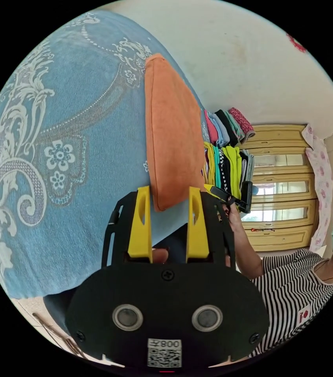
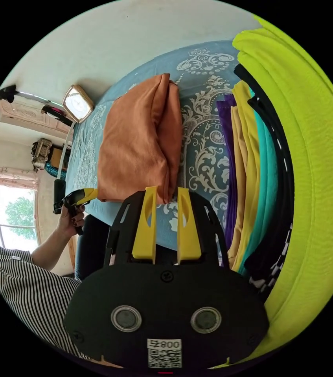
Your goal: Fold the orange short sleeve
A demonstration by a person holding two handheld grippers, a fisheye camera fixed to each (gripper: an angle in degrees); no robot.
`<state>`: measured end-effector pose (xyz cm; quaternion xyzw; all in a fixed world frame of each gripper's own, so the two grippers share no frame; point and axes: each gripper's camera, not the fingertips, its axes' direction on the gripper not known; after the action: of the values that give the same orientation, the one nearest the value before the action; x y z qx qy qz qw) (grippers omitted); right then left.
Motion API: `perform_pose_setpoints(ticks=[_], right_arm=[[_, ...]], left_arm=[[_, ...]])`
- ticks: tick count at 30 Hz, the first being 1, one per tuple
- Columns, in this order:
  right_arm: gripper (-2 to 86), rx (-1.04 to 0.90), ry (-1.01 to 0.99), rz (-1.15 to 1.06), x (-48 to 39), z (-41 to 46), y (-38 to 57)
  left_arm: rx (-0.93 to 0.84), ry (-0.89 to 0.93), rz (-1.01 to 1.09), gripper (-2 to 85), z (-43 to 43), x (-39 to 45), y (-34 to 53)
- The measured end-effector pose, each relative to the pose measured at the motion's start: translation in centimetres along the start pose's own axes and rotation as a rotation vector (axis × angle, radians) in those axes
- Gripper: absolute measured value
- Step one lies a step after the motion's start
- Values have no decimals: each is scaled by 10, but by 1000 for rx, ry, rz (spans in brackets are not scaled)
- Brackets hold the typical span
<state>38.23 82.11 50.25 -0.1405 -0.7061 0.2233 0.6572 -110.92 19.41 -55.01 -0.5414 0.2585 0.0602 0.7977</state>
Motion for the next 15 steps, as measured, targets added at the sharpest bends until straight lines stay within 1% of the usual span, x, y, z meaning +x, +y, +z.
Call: perform_pose_setpoints(ticks=[4, 8, 15], right_arm=[[91, -29, -25, 25, 19, 14, 3], [91, -56, -139, 93, 46, 34, 5], [71, -51, -182, 99, 72, 55, 12]], left_arm=[[-26, 30, 2, 132, -1, -16, 1], [-33, 94, -16, 125, -8, -33, 3], [-90, 204, -45, 92, -20, -61, 8]])
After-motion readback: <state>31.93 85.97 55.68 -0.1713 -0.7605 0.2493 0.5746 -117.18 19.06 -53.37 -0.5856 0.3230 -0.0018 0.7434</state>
